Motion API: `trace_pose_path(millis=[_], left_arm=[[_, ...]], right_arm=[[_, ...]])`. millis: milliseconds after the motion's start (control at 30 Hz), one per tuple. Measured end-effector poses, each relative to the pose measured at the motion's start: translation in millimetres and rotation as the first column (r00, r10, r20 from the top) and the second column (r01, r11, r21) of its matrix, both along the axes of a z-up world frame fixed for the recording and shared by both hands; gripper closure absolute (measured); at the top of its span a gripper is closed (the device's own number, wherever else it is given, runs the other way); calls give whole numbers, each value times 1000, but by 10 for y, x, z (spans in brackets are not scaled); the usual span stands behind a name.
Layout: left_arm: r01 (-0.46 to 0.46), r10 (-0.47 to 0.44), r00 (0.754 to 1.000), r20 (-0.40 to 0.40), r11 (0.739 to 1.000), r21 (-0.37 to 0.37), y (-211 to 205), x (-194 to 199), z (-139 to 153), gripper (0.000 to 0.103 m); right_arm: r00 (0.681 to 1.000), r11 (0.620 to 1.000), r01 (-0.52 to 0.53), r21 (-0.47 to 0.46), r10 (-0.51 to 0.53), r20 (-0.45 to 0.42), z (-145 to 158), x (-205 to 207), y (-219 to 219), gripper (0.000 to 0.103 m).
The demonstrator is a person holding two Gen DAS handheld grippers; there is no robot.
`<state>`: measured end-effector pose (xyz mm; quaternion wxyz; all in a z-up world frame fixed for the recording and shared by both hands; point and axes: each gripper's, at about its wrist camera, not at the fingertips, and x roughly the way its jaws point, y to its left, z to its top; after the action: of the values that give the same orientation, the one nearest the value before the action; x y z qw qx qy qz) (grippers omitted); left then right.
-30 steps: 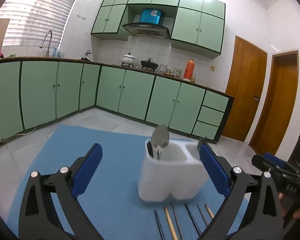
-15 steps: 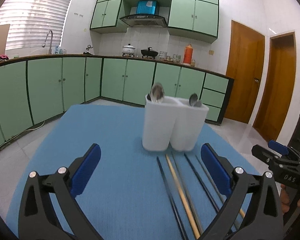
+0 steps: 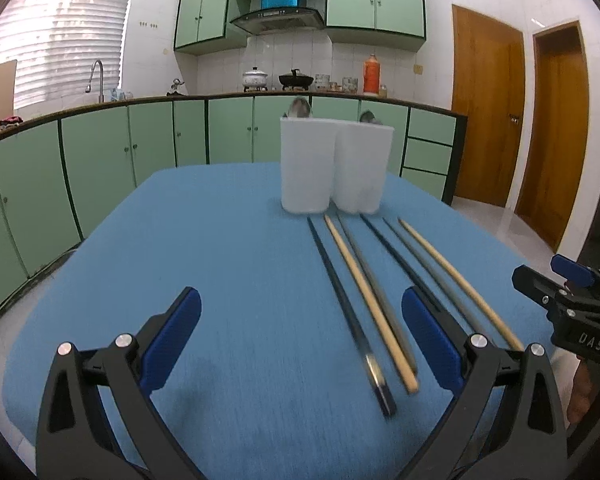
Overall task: Organize utensils
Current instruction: 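Withdraw both tools from the holder toward the remaining chopsticks, then close the right tool on a wooden chopstick while the left tool grasps a dark chopstick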
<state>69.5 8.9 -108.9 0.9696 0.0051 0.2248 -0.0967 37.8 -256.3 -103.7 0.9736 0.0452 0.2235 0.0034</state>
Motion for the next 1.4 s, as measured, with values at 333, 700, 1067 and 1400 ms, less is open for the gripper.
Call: trace_pose_path(millis=[333,700,1067,1400], left_arm=[[-39,39,999,-1,999,-11,78,-310,-176,6],[-53,53,999,1,999,-12,46,-376,-223,6],[-55,55,998,3,998,-21,-16,-394,-246,6],[-62,62,998,11,998,-6,-113,-411,-287,8]], right_arm=[[1000,999,-17,-45,17,7,-230,-293,151,11],[999,998,-23,-61,25,23,-402,-311,224,53],[997,994,-28,-108,35,67,-452,-373,368,85],[996,989,-14,-149,28,90,-448,-418,423,96]])
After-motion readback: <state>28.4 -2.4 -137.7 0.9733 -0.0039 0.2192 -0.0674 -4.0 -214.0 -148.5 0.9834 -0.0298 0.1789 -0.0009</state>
